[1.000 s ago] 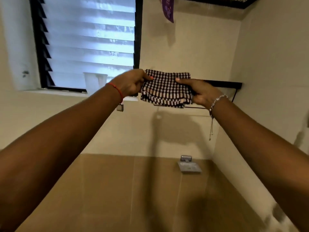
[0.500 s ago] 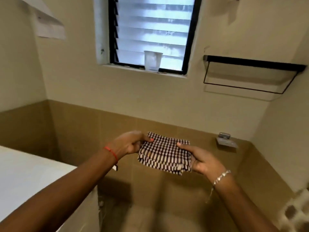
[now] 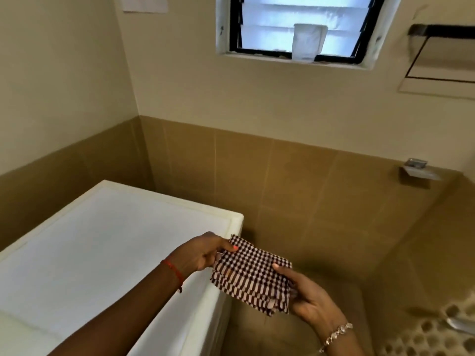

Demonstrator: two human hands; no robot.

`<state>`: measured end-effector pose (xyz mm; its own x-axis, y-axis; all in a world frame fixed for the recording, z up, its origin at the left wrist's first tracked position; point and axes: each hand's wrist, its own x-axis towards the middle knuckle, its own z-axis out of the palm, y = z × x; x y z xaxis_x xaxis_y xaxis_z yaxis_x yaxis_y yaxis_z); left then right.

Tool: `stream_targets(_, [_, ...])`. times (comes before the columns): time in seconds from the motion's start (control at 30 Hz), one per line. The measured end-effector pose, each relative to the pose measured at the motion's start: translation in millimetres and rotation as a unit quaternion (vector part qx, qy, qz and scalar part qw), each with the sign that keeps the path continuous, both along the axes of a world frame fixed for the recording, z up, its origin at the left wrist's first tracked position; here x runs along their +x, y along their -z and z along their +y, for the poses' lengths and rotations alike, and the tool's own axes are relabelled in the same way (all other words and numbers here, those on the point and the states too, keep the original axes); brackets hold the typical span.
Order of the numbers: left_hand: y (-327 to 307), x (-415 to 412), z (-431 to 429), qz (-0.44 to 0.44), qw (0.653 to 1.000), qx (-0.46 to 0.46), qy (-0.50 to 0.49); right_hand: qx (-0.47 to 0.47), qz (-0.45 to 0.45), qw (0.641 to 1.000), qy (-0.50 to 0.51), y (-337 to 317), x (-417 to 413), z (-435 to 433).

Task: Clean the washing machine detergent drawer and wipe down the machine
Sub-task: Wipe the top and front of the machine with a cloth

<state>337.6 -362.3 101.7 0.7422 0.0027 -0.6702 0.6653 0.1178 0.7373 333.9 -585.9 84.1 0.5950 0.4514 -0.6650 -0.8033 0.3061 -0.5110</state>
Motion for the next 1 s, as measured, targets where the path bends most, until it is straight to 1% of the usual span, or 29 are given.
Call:
stream_targets(0.07, [9,-17,10,0.007,1.000,-0.008,-0.010,-0.010,0.016,1.000,0.004,8,-20,11])
stream_targets(0.33, [37,-99,36,0.032,0.997,-0.060,0.024,-0.040,0.042,0.998,0.039,28,-115,38])
stream_targets(0.47, [42,-144,43,0.024,0.997,-0.061,0.032,-0.054,0.033,0.997,0.049,33,-164,48])
stream_targets(0.57, [38,-187,51,0.012,0.998,-0.054,0.035,-0.055,0.018,0.997,0.058,26,-210,61])
stream_targets(0.7, [36,-247,67,0.023,0.996,-0.066,0.049,-0.063,0.001,0.997,0.052,14,-276,77])
stream_targets(0.87, [33,-309,96,0.053,0.994,-0.071,0.070,-0.033,0.012,0.998,0.058,9,-345,103])
stream_targets(1.0, [26,-342,124,0.039,0.992,-0.079,0.087,0.000,-0.002,0.999,0.042,1,-380,123])
